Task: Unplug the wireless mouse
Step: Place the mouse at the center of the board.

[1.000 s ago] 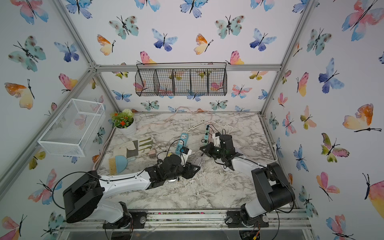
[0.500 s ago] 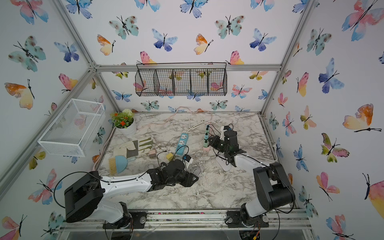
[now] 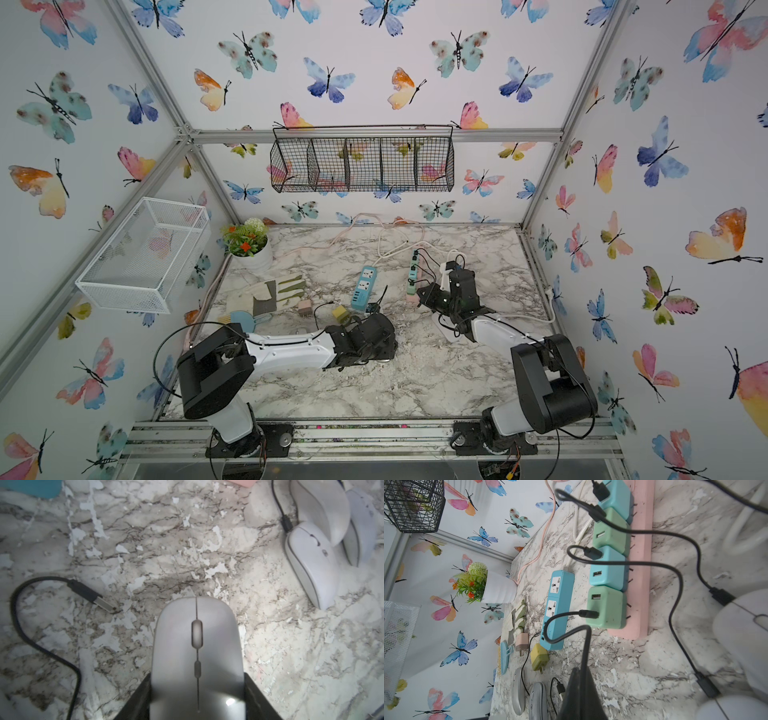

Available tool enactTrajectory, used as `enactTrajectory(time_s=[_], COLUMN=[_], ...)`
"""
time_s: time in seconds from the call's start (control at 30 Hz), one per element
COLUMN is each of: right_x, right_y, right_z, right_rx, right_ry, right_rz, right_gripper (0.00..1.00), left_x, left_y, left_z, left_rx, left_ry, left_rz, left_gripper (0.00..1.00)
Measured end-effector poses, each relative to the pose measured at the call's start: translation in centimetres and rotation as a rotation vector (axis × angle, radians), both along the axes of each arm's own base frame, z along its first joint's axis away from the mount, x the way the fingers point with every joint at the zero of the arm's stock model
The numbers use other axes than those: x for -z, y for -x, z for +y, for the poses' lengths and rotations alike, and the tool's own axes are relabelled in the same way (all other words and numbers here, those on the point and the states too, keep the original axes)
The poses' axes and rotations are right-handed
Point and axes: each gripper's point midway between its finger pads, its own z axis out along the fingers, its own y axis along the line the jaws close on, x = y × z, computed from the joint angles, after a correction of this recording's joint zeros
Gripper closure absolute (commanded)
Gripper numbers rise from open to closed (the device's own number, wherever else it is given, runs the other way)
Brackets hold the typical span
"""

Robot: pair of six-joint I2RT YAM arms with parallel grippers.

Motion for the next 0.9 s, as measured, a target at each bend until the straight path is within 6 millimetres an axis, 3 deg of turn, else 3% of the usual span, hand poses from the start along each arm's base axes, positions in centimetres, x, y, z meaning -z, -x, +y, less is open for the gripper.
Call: enactTrajectory(time_s=[0.2,0.37,0.53,0.7,0.77,0.9], right_x=[0.2,0.5,0.8,1.0,1.2,1.8], right_y=[0.3,0.5,0.7,1.0,1.1,1.4], right_z=[-0.1,-0.2,-0.1,-0.1,-0.1,-0.2], right_rx=[-0.006,-0.008,-0.014,-0.023,-0.026,-0.042], right_ry=[0.011,0.016,0.016,0.016,0.025,0.053], right_rz=[0.004,0.01,0.02,0.026,0.032,0.046], right_gripper=[0.98,0.98,0.98,0.98,0.98,0.97], left_x=[1.2,1.4,1.6,1.5,1.4,0.7], left_y=[-0.6,-1.0,-1.0,-1.0,-0.9,-0.6], left_z=[0.8,0.9,0.9,0.8,0.9,1.6], left_rx=[-0.06,-0.085,-0.09,-0.085,-0.08,-0.068], left_ry=[-0.074,-0.095,-0.099,-0.087,-0.084,-0.082], left_rz=[0.01,-0.002,0.0,-0.002,-0.006,-0.015], left_gripper=[1.0,0.8,0.43,0.18,0.11,0.08])
